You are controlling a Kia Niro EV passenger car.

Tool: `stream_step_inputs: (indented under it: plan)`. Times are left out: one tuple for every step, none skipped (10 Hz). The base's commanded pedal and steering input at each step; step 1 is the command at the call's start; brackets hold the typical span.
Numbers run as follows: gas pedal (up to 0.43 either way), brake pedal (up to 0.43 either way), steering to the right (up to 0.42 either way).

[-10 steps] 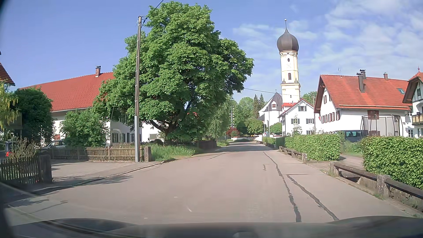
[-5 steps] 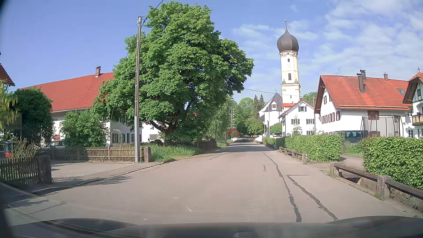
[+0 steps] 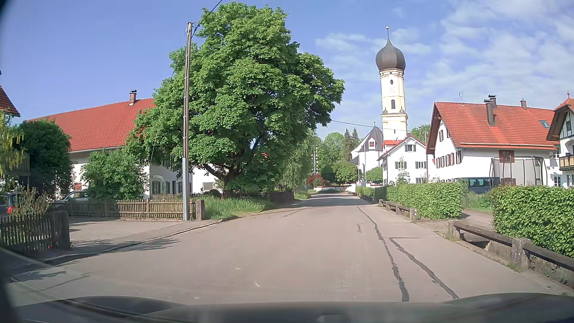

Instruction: Follow the waypoints while adhering to traffic rules and regulations

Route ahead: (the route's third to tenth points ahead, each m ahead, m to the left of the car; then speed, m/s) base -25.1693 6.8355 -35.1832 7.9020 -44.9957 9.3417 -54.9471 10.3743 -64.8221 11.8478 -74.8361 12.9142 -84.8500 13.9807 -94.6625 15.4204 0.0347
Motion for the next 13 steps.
stream_step_inputs:
  plan:
    - [0.000, 0.238, 0.136]
    - [0.000, 0.232, 0.146]
    - [0.000, 0.232, 0.146]
    - [0.000, 0.232, 0.146]
    - [0.000, 0.226, 0.148]
    - [0.000, 0.226, 0.151]
    - [0.000, 0.226, 0.139]
    - [0.000, 0.226, 0.115]
    - [0.000, 0.226, 0.090]
    - [0.000, 0.232, 0.078]
    - [0.000, 0.244, 0.076]
    - [0.000, 0.250, 0.078]
    - [0.000, 0.250, 0.083]
